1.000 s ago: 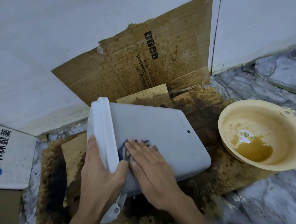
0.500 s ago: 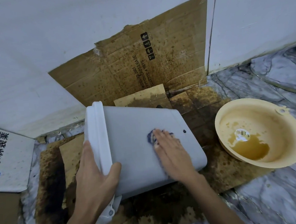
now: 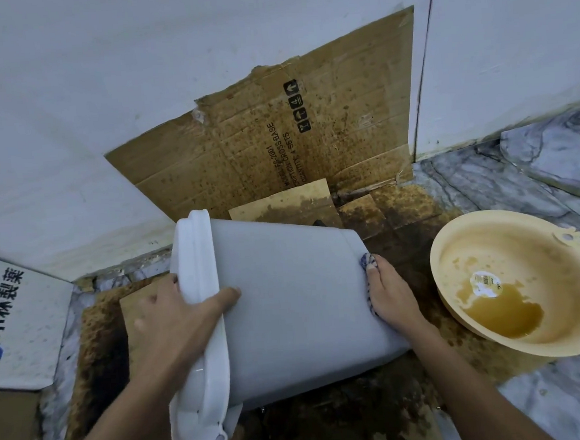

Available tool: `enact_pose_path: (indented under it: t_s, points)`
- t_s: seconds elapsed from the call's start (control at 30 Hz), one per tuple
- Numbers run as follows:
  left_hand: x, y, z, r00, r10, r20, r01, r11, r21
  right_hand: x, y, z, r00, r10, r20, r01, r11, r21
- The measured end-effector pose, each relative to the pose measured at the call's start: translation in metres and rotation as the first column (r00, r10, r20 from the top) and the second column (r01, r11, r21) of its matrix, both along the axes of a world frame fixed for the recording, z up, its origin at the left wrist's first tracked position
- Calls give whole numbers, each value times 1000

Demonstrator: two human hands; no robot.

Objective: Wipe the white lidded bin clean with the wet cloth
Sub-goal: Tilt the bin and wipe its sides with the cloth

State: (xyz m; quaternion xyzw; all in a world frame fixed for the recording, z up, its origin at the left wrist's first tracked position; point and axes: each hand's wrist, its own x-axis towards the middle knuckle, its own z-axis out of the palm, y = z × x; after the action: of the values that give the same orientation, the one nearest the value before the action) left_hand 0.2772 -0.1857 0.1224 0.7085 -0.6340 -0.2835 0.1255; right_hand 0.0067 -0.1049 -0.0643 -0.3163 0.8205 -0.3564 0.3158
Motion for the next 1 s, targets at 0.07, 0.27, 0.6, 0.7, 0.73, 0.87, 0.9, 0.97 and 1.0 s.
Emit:
enact_pose_path:
  t_s: [0.07,0.27,0.6,0.7,0.73,0.87,0.9,0.97,1.0]
  points:
    - [0,-13,-2,999,19,-40,-19,1000,3,-1,-20,3,998,-63,-5,63,996,-56]
    - [9,-9,-8,976,-91,-197,80,995,-66,-13,-62,9,998,-58,3,58,995,-84]
    - [18,38,6,966,-225,-129,171,926,-336,-23,-38,28,963,-230,-141,144,880,-452]
    - [26,52,4,968,-206,-141,144,923,-356,-23,-25,40,944,-290,-156,175,843,-509]
    - [31,56,0,965,-221,-141,157,918,-363,-22,-19,43,937,-303,-175,169,829,-534]
    - [50,65,-19,955,-272,-119,228,928,-296,-13,5,41,916,-352,-194,189,804,-563]
    - [52,67,-21,953,-286,-96,250,928,-277,-11,10,38,913,-359,-194,197,805,-560]
    - [57,69,-20,943,-330,-50,302,907,-292,-8,18,34,911,-361,-201,193,802,-566]
    - [60,68,-18,934,-353,-49,319,890,-326,-8,20,33,913,-359,-196,190,796,-574]
